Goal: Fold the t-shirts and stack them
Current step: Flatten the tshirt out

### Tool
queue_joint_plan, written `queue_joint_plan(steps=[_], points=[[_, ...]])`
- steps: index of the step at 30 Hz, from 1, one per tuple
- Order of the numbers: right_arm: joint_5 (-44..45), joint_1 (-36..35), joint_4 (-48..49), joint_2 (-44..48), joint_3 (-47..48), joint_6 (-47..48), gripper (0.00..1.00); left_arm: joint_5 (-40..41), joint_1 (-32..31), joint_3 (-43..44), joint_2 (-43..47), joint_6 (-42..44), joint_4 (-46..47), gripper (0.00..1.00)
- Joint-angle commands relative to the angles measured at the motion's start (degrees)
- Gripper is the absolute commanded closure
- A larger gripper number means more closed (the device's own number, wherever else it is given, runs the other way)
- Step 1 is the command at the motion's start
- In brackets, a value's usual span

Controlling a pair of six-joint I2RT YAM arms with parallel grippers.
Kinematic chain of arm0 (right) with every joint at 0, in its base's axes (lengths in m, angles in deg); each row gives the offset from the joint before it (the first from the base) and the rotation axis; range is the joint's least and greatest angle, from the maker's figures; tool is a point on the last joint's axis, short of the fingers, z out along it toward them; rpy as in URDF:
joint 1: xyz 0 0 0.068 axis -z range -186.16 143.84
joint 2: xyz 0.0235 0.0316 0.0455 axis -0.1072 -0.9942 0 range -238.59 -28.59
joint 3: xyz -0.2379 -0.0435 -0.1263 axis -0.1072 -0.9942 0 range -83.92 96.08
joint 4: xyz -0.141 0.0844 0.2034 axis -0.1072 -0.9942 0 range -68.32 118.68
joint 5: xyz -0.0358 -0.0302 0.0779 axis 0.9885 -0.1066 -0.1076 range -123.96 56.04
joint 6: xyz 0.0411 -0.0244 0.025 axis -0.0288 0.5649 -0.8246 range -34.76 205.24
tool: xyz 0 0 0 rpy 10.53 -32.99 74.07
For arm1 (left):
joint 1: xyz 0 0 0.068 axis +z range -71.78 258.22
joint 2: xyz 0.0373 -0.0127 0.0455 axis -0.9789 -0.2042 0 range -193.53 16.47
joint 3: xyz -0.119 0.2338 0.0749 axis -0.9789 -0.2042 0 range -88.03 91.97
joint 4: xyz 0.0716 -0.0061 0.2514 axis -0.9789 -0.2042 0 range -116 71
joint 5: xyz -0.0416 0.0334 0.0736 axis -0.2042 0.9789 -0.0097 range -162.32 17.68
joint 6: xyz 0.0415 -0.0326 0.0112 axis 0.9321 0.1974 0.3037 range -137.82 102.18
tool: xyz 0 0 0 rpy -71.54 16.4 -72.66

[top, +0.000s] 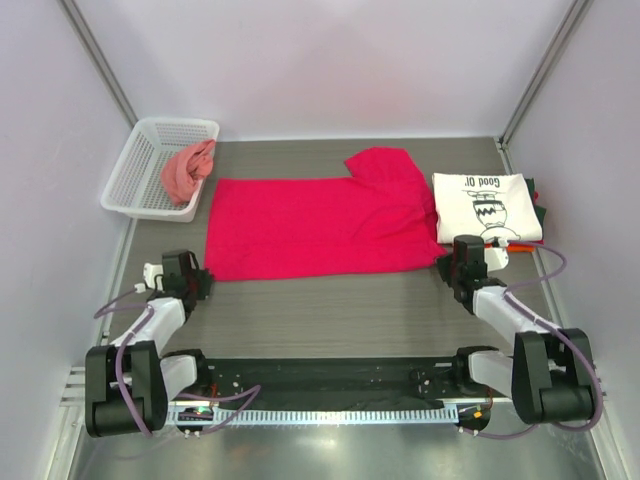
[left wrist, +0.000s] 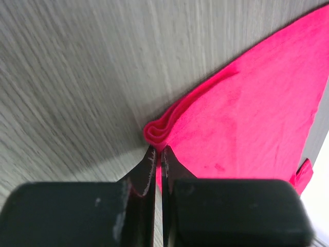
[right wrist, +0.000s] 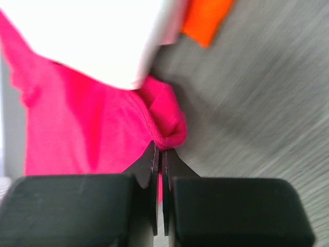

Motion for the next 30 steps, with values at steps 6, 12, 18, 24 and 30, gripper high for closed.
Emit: queue_joint_plan(steps=[6, 12, 18, 24, 30], points=[[5.7, -3.6, -10.7, 4.9, 18.0, -2.3, 0.99, -2.1, 1.2, 19.0, 0.4, 0.8, -12.6, 1.0], [6.7, -3.7, -18.1, 6.6, 30.9, 0.3, 0.99, -0.2, 4.8, 31.8, 4.4, 3.4, -23.9, 1.0], [5.8, -3.7, -20.3, 16.7, 16.1, -2.5, 0.99, -1.1, 6.2, 21.8, 10.1, 6.8, -26.1, 1.0], [3.7, -3.7, -22.4, 26.2, 1.4, -3.8, 0.99, -2.9, 6.2, 7.2, 15.3, 7.8, -25.0, 1.0], [1.7, -3.6, -29.8, 37.0, -4.2, -3.3, 0.98, -0.3, 6.2, 2.6, 23.8, 8.6, -30.5, 1.0]])
